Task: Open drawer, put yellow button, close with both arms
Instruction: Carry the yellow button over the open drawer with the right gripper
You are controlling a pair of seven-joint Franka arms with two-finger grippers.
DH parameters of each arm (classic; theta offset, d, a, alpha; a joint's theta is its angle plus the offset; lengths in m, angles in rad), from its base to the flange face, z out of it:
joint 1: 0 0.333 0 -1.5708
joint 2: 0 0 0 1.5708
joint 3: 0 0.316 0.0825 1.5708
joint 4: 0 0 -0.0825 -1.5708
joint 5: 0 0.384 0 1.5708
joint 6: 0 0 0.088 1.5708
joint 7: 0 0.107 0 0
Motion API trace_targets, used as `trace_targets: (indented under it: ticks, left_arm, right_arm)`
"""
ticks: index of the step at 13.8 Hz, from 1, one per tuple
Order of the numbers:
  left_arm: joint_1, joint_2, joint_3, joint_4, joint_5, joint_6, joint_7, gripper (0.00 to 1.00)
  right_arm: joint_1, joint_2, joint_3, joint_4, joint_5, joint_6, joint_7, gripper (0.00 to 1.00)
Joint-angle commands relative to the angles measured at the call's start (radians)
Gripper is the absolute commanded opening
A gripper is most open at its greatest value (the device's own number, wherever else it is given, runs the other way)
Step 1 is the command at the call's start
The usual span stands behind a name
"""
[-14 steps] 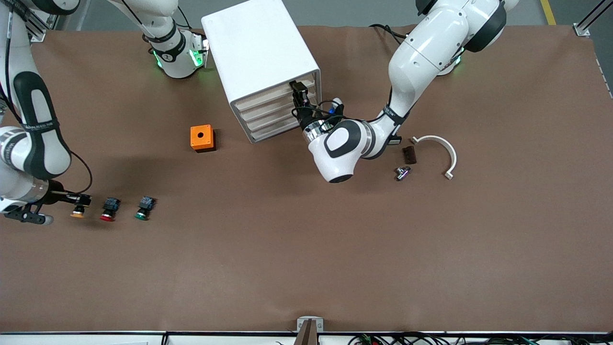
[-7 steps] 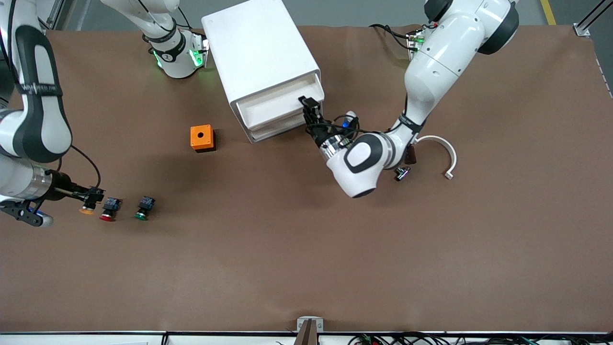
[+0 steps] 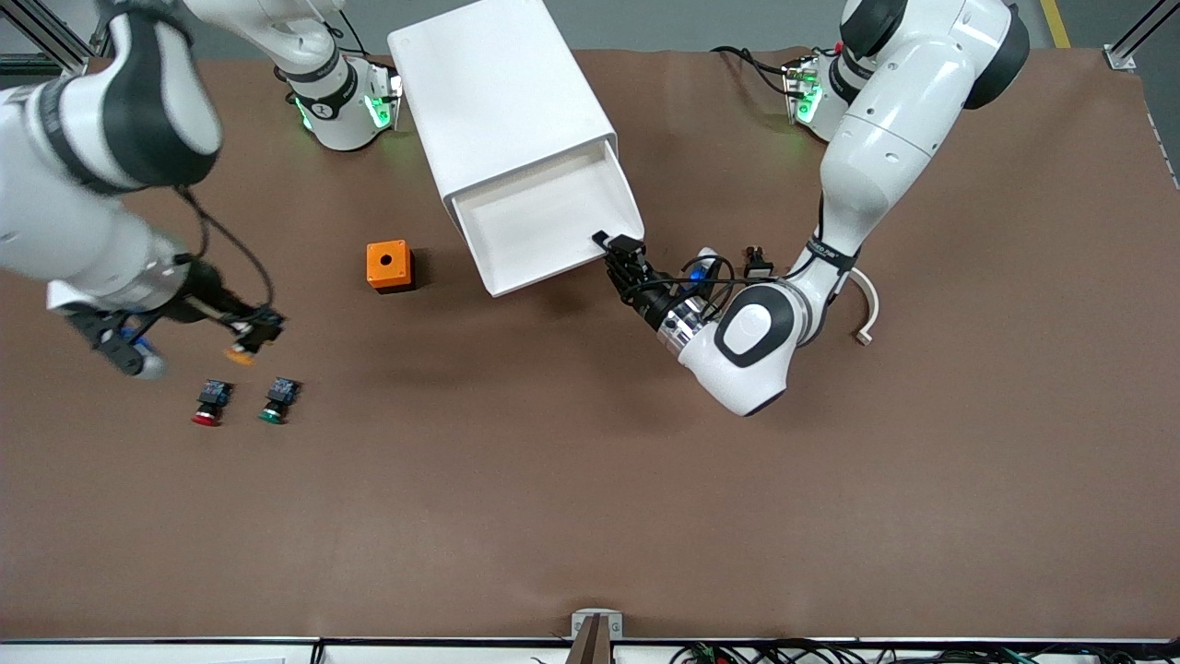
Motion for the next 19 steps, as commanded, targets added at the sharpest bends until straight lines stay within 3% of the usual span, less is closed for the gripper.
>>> trace_targets:
  ticks: [1, 3, 4, 5, 6, 7, 14, 19]
  left_arm:
    - [0.009, 0.022, 0.011, 0.019, -0.001, 0.026, 0.024, 0.16]
    - [0.009, 0.022, 0.011, 0.019, -0.001, 0.027, 0.026, 0.19]
    - [0.009, 0.022, 0.011, 0.019, -0.001, 0.027, 0.026, 0.35]
    - [0.009, 0.022, 0.011, 0.019, 0.001, 0.027, 0.029, 0.44]
    - [0.009, 0.022, 0.011, 0.019, 0.001, 0.027, 0.03, 0.81]
    - [0.01, 0.018, 0.009, 0.019, 0.001, 0.027, 0.033, 1.0]
    - [0.055, 0.005, 0.003, 0.087, 0.03, -0.002, 0.452, 1.0]
    - [0.059, -0.055, 0.006, 0.126, 0.257, -0.014, 0.778, 1.0]
  right_arm:
    - [0.159, -0.023, -0.014, 0.009, 0.012, -0.014, 0.232, 0.0]
    - [0.277, -0.021, -0.015, 0.01, 0.013, -0.005, 0.34, 0.0]
    - [0.327, -0.018, -0.017, 0.01, 0.012, 0.001, 0.401, 0.0]
    - [0.366, -0.016, -0.015, 0.009, 0.01, 0.018, 0.454, 0.0]
    - [0.404, -0.015, -0.015, 0.006, 0.01, 0.03, 0.503, 0.0]
    - [0.44, -0.012, -0.015, 0.006, 0.006, 0.039, 0.543, 0.0]
    - [0.582, 0.053, -0.017, 0.006, -0.011, 0.084, 0.649, 0.0]
    - [0.619, 0.103, -0.017, 0.006, -0.025, 0.134, 0.742, 0.0]
